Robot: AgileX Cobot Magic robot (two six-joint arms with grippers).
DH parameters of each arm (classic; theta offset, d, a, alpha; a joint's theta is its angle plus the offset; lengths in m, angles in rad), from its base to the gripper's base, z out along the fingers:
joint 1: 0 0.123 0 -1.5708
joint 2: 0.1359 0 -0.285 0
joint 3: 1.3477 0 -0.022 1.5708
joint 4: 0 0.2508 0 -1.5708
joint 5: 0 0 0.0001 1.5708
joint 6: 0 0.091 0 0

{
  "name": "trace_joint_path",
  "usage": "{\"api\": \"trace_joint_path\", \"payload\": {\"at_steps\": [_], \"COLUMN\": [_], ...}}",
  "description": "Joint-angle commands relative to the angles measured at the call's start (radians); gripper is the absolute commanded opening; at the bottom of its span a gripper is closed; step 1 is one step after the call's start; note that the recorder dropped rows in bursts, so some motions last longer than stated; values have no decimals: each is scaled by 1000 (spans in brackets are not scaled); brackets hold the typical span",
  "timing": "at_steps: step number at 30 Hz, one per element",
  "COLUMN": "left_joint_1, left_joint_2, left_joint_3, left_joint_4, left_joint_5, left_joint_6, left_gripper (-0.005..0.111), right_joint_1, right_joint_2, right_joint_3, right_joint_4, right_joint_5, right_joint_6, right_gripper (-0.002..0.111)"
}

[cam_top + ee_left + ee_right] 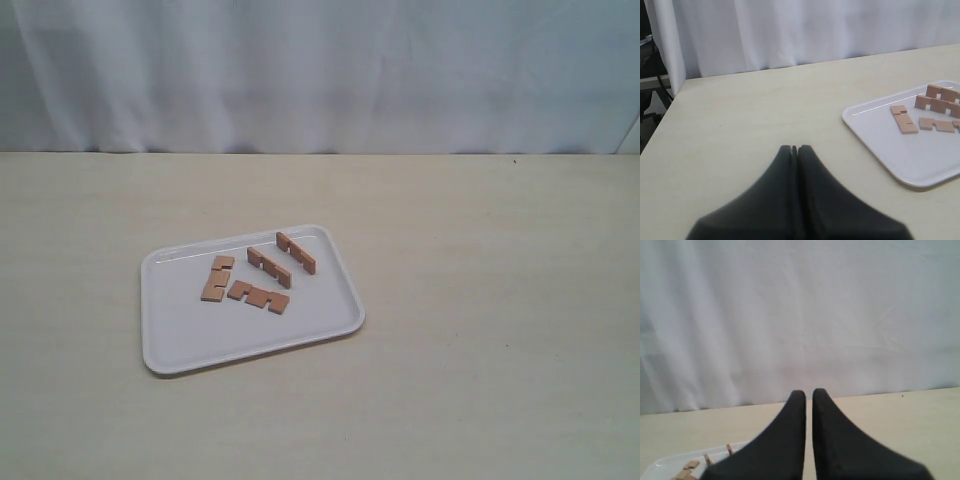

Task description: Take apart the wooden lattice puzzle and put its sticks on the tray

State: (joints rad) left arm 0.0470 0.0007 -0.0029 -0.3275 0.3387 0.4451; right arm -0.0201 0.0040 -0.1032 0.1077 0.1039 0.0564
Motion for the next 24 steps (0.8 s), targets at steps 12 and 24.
{"api": "trace_joint_path", "payload": {"at_steps": [12, 24], "left_joint_1": [-4, -4], "left_joint_2": [-1, -1], "left_joint_3": [3, 3], "left_joint_4": [1, 1], "left_joint_5": [-12, -12], "left_joint_6": [0, 0], "left_gripper": [0, 0], "right_joint_1": [0, 0], "right_joint_2": [-4, -4], "right_joint_3": [103, 103], "right_joint_4": [-11, -12], "right_joint_5": [194, 240], "right_joint_6": [-117, -117], "right_gripper": [5, 5]}}
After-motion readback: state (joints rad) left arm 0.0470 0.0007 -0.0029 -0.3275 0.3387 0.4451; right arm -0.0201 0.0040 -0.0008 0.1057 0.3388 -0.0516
